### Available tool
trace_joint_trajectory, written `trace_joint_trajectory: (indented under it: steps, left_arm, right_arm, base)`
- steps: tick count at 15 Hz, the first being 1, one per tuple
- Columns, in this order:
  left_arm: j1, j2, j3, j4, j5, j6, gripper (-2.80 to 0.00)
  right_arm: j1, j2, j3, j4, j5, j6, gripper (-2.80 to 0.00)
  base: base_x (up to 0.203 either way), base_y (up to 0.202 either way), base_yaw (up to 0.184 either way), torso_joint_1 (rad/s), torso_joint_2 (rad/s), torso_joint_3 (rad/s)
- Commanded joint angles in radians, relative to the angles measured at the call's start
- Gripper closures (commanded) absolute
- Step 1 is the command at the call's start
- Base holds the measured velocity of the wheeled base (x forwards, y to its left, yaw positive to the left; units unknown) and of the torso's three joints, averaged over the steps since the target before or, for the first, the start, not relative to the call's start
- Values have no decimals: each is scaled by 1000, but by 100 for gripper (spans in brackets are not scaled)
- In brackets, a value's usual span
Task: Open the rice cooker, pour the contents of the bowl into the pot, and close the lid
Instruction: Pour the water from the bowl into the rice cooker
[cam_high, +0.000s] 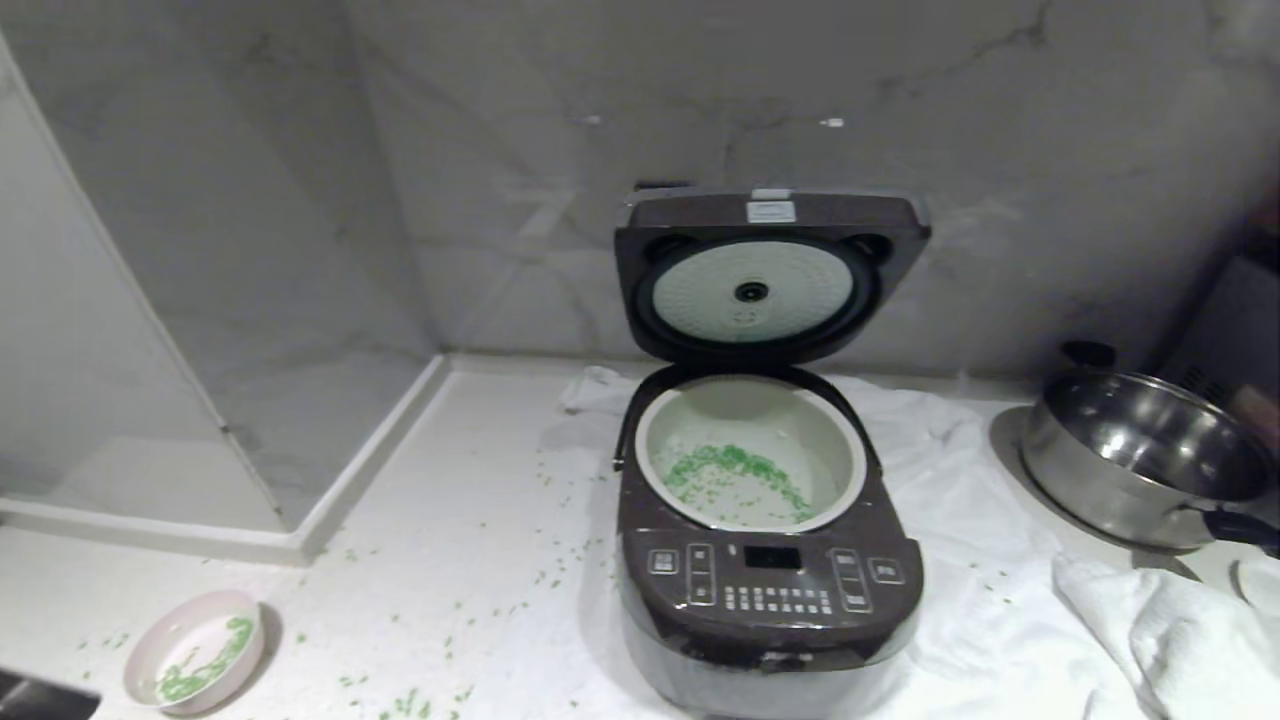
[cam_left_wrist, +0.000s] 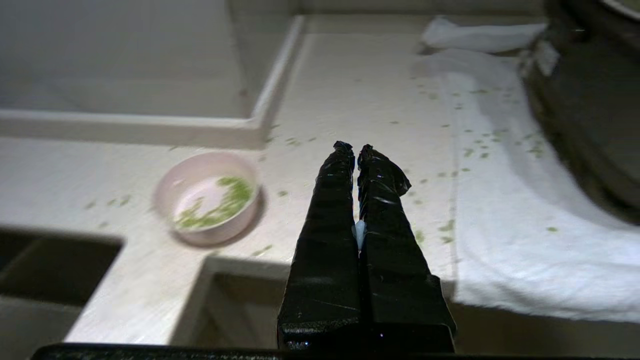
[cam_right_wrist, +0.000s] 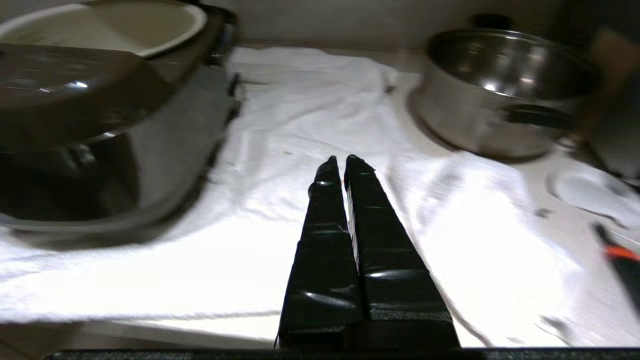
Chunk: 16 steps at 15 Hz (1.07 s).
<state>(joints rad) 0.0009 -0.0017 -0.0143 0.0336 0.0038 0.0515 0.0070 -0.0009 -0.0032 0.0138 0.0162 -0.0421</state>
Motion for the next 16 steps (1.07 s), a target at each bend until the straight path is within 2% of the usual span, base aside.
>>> trace_joint_trajectory:
  steps: [1, 4, 16]
  left_arm:
    - [1, -1, 0, 0, 1, -1, 0]
    - [1, -1, -1, 0, 1, -1, 0]
    - [1, -1, 0, -3, 2, -38, 0]
  right_arm:
    - [-1, 1, 0, 0, 1, -1, 0]
    - [1, 1, 0, 1, 1, -1, 0]
    - [0, 1, 2, -6, -5, 16, 0]
  base:
    - [1, 8, -167, -1, -1, 2]
    - [1, 3, -106, 4, 2, 3]
    - [0, 0, 0, 0, 0, 0]
